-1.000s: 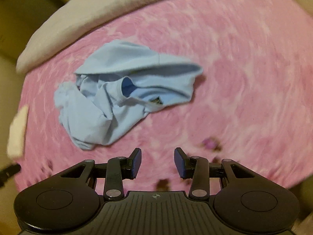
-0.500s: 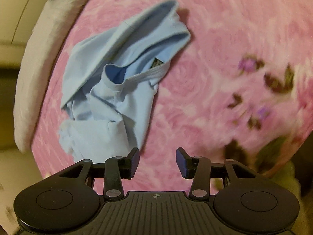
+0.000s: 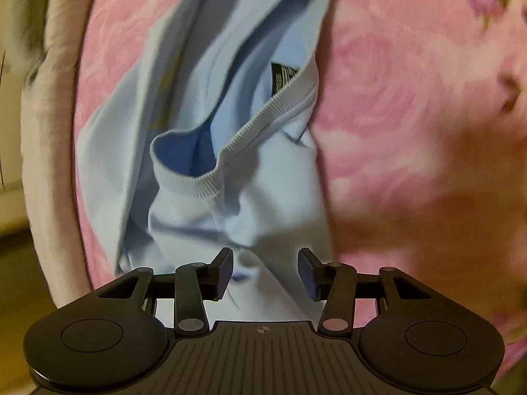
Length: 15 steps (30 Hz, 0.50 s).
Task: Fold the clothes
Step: 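Grasp the sweatshirt edge with the right gripper while the left gripper grasps another edge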
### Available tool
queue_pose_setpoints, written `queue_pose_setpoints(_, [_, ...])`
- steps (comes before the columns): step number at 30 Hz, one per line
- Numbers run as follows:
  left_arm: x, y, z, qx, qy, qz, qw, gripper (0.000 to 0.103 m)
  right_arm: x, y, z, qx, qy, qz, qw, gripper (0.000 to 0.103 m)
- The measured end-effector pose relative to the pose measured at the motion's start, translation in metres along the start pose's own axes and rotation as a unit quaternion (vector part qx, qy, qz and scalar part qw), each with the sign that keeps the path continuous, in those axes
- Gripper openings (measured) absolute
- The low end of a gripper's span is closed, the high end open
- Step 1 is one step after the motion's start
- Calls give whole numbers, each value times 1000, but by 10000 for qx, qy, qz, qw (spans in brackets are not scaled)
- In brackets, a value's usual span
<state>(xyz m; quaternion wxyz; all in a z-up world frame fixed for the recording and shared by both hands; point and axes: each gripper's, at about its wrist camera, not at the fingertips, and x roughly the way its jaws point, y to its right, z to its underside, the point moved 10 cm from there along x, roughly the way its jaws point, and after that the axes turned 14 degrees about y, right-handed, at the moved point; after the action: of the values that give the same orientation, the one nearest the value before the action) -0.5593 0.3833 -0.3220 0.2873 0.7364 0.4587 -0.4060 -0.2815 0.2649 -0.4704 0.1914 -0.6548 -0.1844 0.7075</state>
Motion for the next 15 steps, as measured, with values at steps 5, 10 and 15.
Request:
queue_pose_setpoints(5, [3,1,-4,82,-26,-42,10000,29,1,2,25,-865,-705,-115,9937,7])
queue_pose_setpoints(10, [0,20,-7,266,3,148,9995,29,-79,29,-21,-2323,-398,108,9718,6])
queue_pose_setpoints(15, [-4,63,-11,558,43,589,9967,29,-190,70,-129,-3280,808,791,9379,5])
